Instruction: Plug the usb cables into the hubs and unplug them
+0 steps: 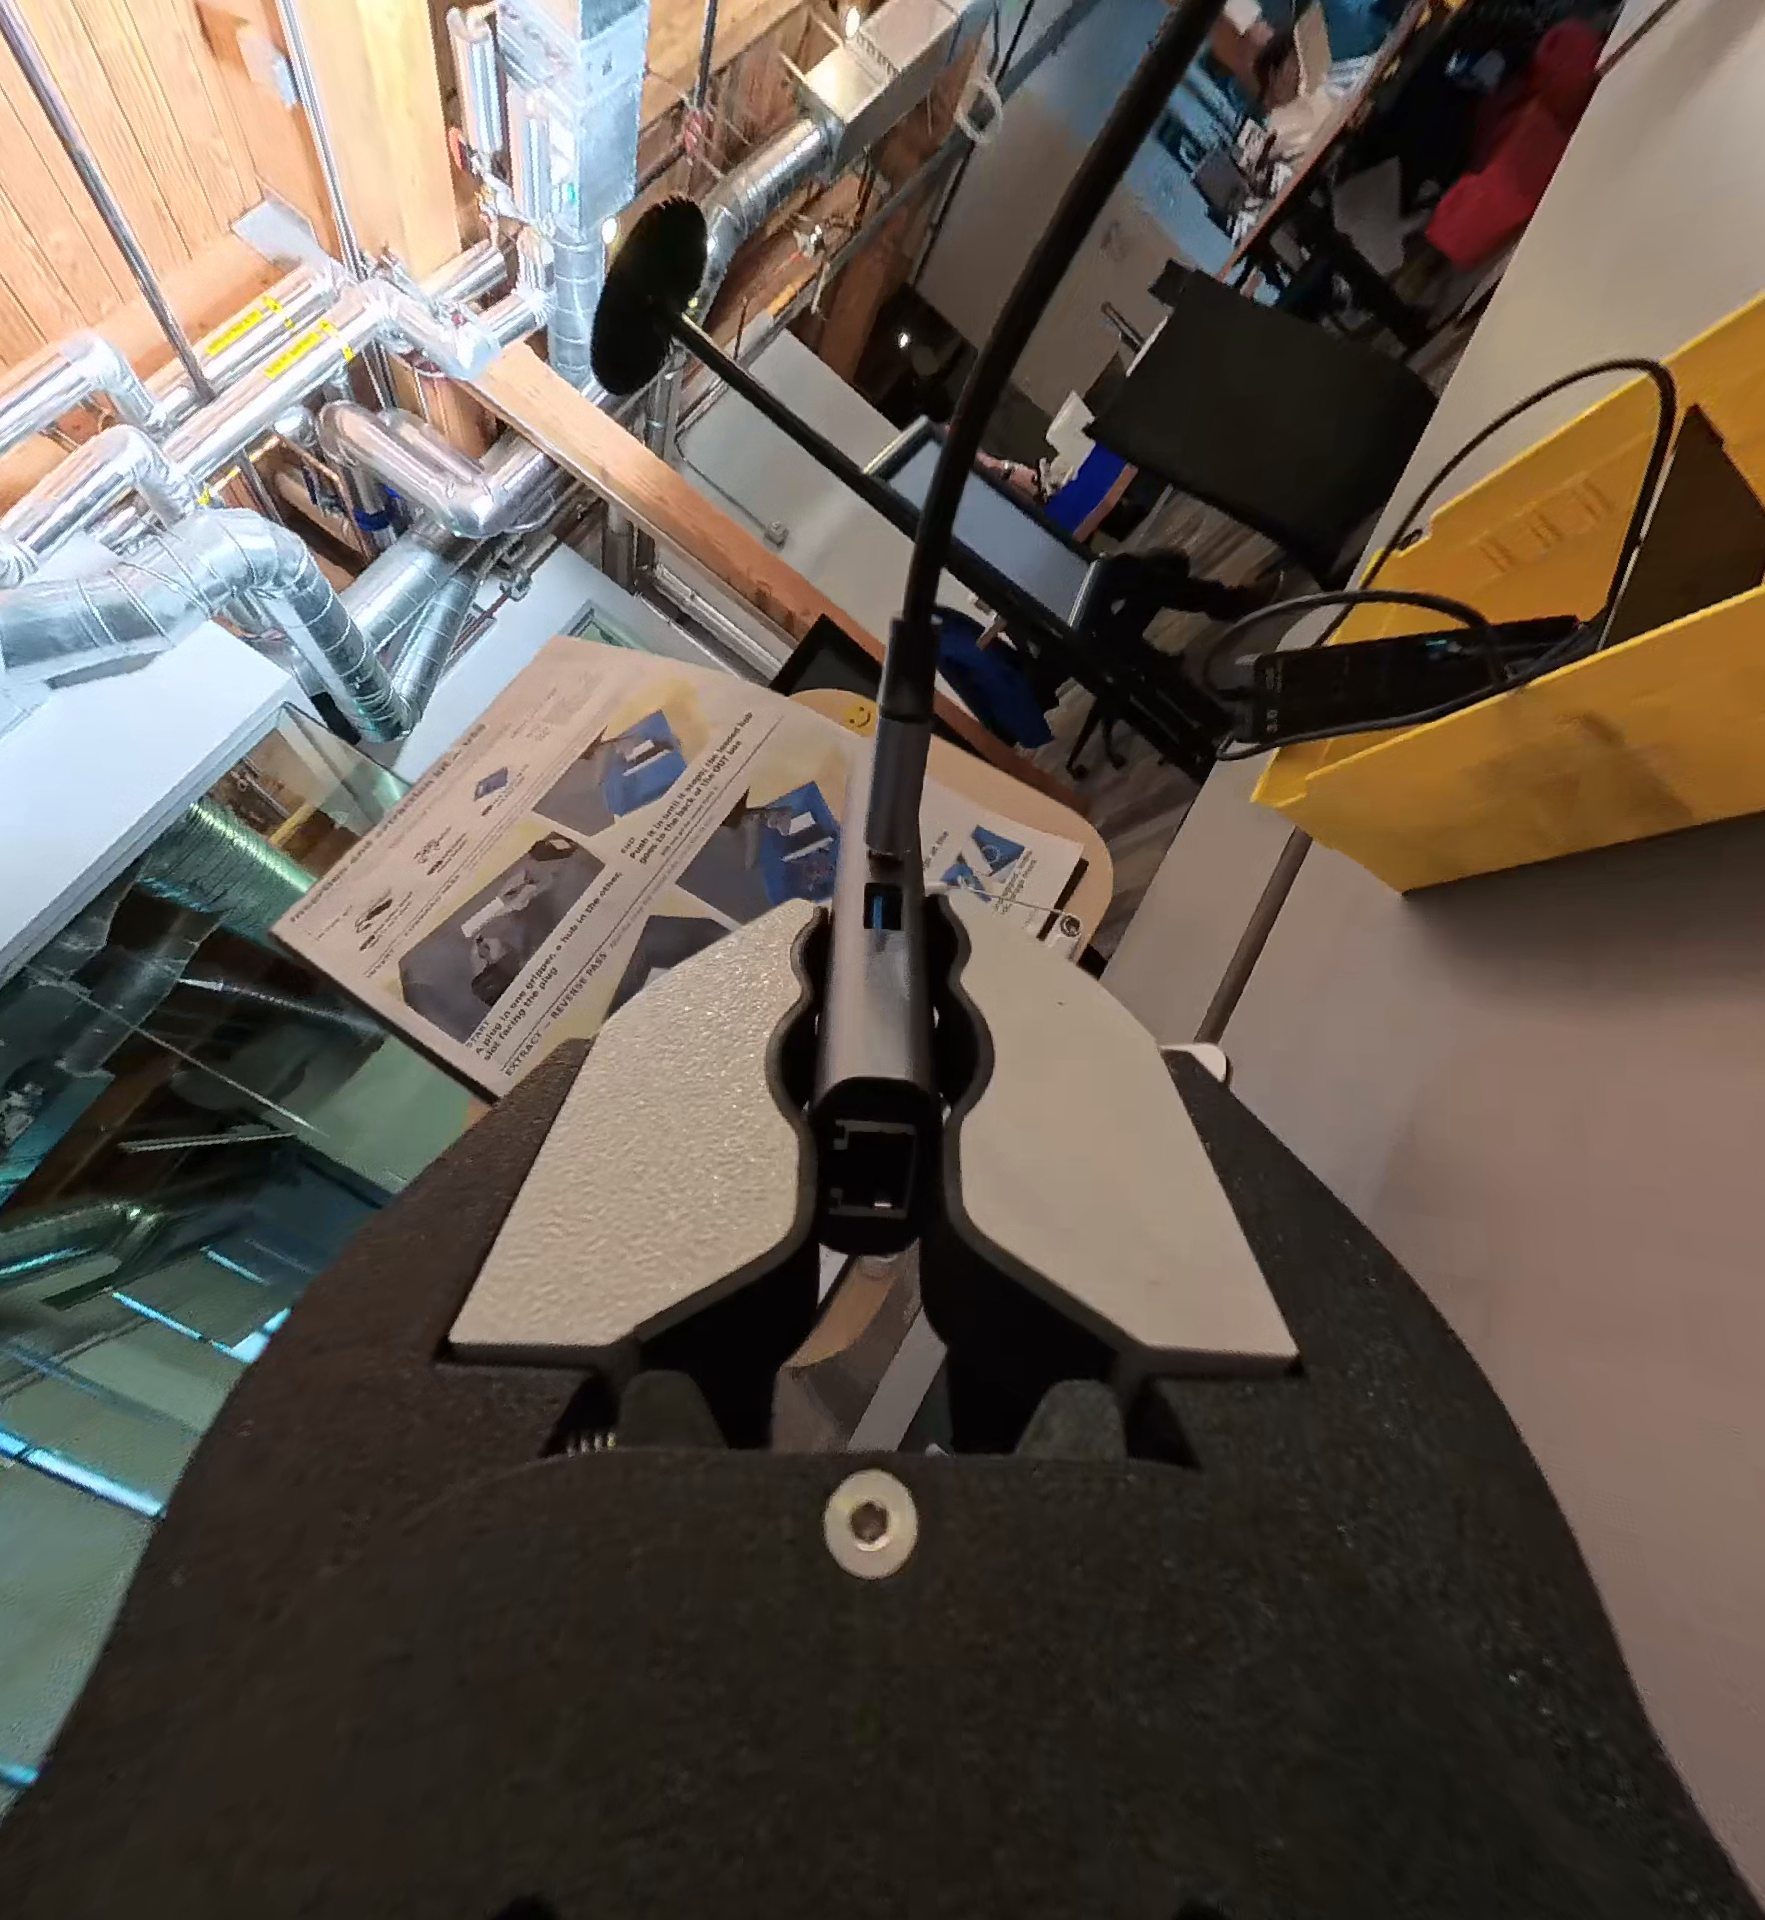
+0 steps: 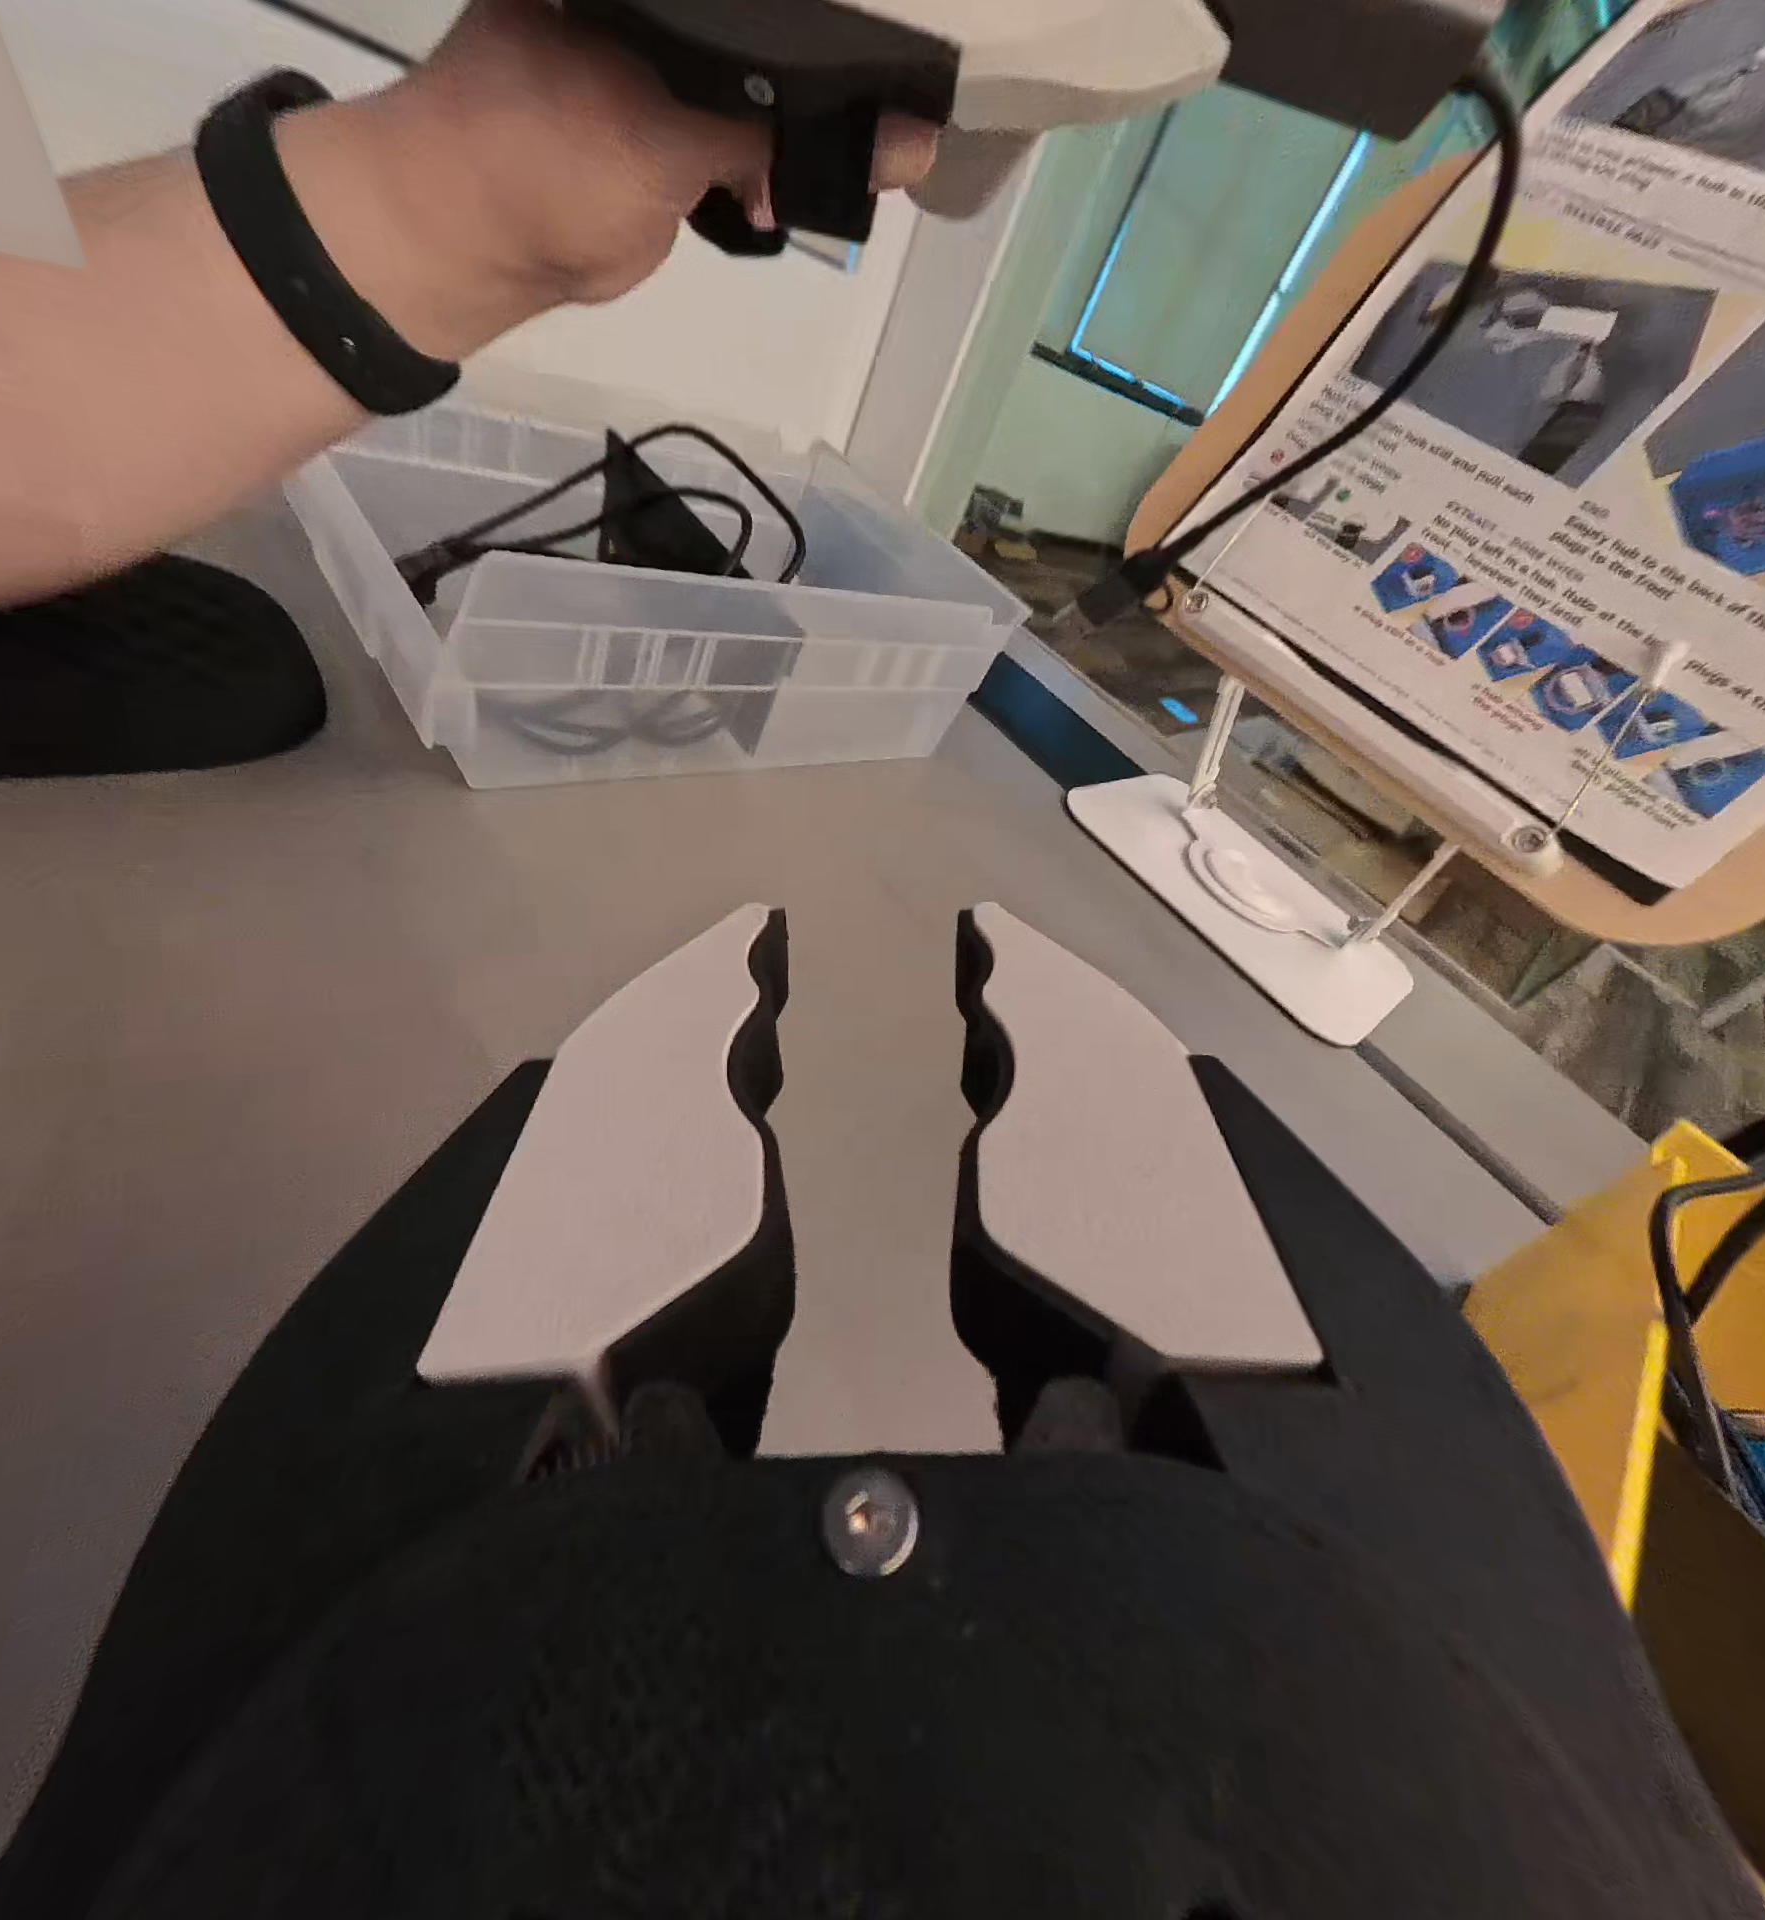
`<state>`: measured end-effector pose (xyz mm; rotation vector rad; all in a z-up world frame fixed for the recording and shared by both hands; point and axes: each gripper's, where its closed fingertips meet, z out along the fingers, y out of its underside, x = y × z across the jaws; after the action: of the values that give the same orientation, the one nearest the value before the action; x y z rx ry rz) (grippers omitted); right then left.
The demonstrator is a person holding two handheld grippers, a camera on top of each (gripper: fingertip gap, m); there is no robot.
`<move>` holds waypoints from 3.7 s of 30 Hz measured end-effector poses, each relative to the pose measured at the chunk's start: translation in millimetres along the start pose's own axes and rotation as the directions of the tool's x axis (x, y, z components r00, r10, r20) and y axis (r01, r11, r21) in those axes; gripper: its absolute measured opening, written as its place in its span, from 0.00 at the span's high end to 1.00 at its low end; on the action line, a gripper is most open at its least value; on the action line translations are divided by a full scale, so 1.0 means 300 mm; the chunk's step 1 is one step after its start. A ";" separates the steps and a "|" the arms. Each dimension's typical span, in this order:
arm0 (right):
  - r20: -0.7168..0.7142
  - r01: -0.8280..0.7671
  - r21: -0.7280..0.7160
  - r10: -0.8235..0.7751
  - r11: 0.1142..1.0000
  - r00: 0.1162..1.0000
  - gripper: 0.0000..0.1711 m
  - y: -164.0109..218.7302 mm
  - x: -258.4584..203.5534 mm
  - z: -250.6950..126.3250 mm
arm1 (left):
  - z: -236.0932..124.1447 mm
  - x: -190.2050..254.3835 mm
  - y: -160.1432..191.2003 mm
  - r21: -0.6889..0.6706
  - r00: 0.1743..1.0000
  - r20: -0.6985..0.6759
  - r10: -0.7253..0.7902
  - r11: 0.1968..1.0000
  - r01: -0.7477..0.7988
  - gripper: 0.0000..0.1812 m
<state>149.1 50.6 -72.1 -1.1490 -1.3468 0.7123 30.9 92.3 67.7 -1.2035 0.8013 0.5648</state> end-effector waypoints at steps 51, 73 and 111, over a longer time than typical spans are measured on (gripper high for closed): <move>0.437 0.538 -0.243 -0.404 0.807 0.804 0.90 -0.382 0.424 0.009 | -0.065 0.081 -0.110 0.206 0.952 -0.282 -0.120 0.961 0.182 0.90; 0.230 -0.046 -0.536 0.198 0.843 0.953 0.90 0.141 1.113 -0.103 | 0.008 0.179 0.040 -0.061 0.912 -0.376 -0.163 0.987 0.151 0.91; 0.149 -0.474 -0.425 0.577 0.771 0.803 0.82 0.363 1.130 -0.222 | 0.044 0.232 0.104 -0.163 0.903 -0.394 -0.171 0.980 0.115 0.91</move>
<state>288.1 383.5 -38.1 -1.8382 -1.4292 1.0883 52.8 111.8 -4.1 -1.5211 1.0261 0.2488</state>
